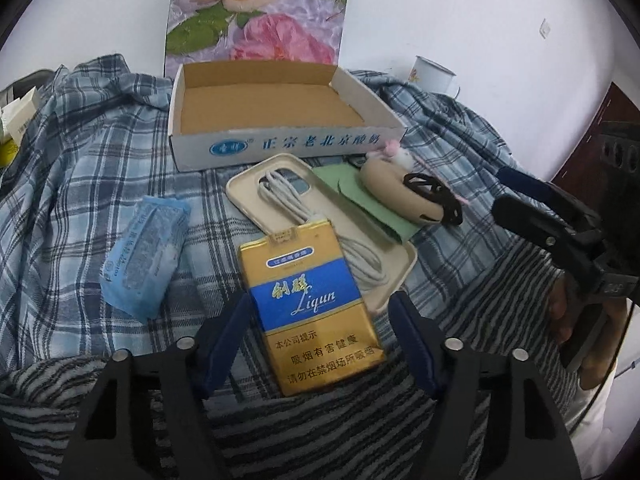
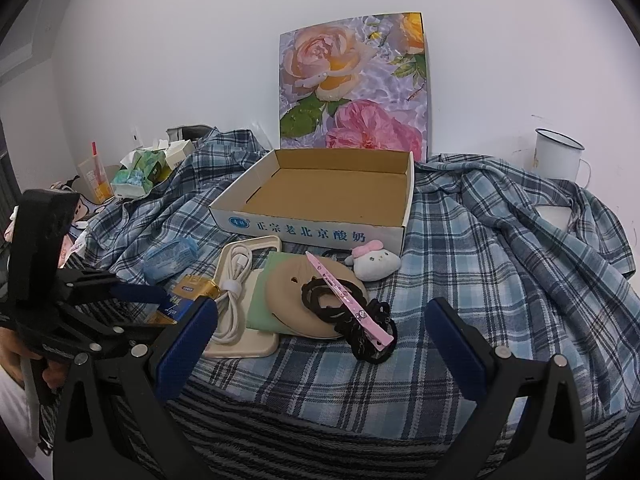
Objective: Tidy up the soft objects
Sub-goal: 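Grasp the yellow Liqun pack with the left gripper while the right gripper approaches the pink clip, then grasp the pink clip with black hair ties using the right gripper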
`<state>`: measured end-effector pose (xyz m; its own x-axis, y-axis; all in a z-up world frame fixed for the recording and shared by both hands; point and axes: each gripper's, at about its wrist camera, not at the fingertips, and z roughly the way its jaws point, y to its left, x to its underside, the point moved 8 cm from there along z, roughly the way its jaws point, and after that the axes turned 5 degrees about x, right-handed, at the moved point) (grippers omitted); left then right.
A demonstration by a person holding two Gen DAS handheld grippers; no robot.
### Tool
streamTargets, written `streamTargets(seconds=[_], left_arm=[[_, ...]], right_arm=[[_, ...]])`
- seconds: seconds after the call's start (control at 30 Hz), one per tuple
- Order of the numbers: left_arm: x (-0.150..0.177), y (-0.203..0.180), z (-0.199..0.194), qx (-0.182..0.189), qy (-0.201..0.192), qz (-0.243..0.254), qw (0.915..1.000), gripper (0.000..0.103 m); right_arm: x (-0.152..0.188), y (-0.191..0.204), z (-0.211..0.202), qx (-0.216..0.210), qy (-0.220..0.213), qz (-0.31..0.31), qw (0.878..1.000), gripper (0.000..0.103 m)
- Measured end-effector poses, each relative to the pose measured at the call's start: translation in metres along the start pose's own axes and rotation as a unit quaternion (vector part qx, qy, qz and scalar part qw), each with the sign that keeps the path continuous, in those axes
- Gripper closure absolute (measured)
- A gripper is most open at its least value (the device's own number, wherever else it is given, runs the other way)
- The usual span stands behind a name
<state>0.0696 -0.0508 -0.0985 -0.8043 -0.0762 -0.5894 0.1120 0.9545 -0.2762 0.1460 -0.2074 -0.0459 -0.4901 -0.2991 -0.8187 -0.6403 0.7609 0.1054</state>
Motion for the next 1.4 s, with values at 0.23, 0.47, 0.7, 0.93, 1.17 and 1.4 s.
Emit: streamTargets(seconds=[0.23,0.47,0.7,0.93,1.17,1.4], left_arm=[[0.001,0.003,0.005,-0.003,0.004,-0.007,1.0000,0.037],[0.002,0.007,0.011,-0.007,0.009,-0.015,0.9998,0.038],[-0.001,0.008,0.002,0.006,-0.016,-0.021,0.9996,0.045],[-0.004,0.008,-0.006,0.029,-0.038,-0.032,0.9983,0.045],[-0.006,0.009,-0.014,0.050,-0.057,-0.042,0.9963,0.045],[-0.006,0.012,-0.020,0.055,-0.070,-0.052,0.9947,0.045]], right_arm=[[0.000,0.000,0.000,0.000,0.002,0.001,1.000,0.000],[0.002,-0.002,0.004,-0.001,0.008,0.004,1.000,0.000],[0.001,-0.003,0.002,-0.007,0.004,0.007,1.000,0.000],[0.003,0.003,0.018,-0.050,0.058,-0.013,0.997,0.000],[-0.001,-0.020,0.035,-0.091,0.087,0.042,0.991,0.017],[0.009,-0.029,0.049,-0.093,0.112,0.074,0.987,0.024]])
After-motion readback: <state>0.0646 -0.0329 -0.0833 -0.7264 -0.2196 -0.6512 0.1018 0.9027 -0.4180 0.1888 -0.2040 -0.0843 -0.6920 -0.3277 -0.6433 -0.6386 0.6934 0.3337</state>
